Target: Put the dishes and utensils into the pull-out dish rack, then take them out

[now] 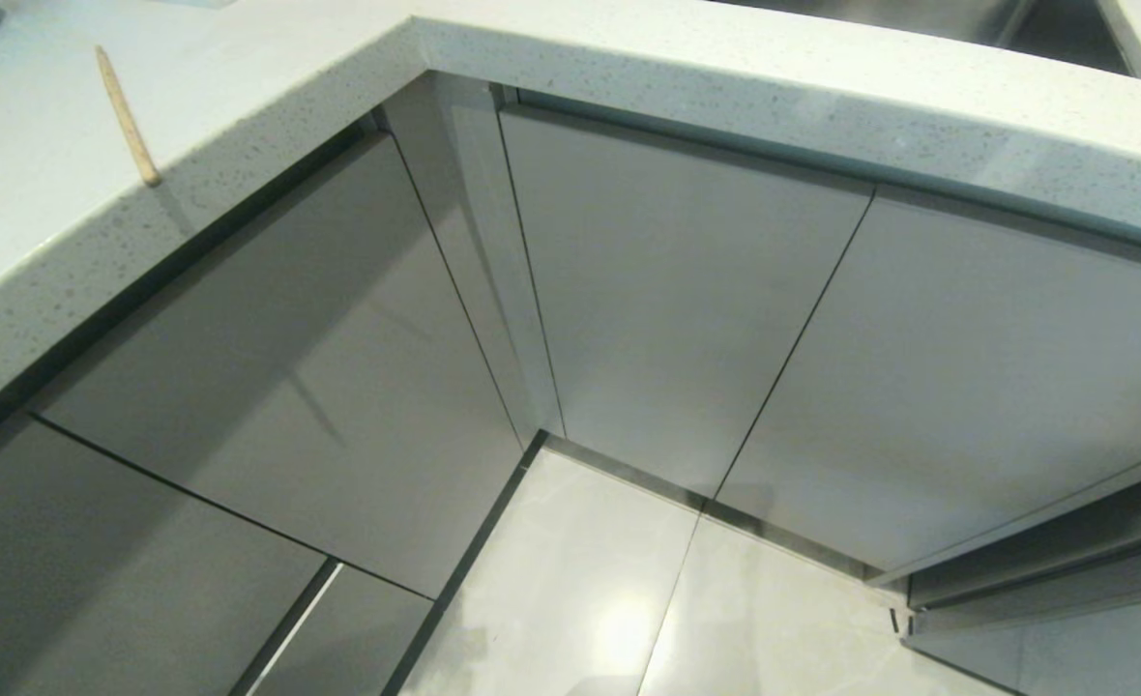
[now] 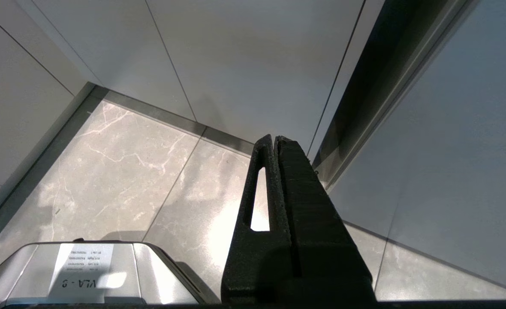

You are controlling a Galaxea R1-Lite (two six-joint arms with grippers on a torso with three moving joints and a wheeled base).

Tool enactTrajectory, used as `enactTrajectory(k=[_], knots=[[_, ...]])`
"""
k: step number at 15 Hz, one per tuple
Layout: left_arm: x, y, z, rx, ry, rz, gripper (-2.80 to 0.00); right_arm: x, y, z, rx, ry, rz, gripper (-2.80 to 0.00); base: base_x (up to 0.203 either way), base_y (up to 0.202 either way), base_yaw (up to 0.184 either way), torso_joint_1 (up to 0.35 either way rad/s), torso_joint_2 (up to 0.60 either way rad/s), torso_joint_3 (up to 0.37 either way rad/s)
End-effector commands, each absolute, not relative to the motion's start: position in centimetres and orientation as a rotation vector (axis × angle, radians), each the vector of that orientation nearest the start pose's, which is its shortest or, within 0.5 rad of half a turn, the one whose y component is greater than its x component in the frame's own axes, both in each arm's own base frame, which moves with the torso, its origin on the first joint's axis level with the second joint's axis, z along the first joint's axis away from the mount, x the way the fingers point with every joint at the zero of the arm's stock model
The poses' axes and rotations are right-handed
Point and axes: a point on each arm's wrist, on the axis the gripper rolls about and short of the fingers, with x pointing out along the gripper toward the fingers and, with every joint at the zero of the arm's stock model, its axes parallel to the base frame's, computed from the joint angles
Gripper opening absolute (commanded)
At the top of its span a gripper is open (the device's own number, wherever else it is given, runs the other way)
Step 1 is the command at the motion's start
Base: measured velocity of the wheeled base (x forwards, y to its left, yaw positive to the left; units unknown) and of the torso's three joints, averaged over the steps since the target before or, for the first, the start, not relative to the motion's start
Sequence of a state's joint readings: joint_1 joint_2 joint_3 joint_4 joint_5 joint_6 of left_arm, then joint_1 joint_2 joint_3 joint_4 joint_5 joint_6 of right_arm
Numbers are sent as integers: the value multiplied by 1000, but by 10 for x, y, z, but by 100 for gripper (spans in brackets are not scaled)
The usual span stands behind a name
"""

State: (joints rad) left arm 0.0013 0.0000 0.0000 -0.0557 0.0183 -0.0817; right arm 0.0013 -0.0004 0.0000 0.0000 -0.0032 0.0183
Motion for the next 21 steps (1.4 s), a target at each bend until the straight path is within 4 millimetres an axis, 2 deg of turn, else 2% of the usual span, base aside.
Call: enactTrajectory(k=[1, 9, 21], knots=[[-21, 0, 75, -83, -35, 19, -280, -23, 0, 75, 18, 2, -2, -280, 0, 0, 0, 0, 0, 0], [-21, 0, 75, -83, -34, 19, -280, -23, 0, 75, 18, 2, -2, -280, 0, 0, 0, 0, 0, 4], [-21, 0, 75, -80, -34, 19, -280, -23, 0, 75, 18, 2, -2, -280, 0, 0, 0, 4, 3, 190]])
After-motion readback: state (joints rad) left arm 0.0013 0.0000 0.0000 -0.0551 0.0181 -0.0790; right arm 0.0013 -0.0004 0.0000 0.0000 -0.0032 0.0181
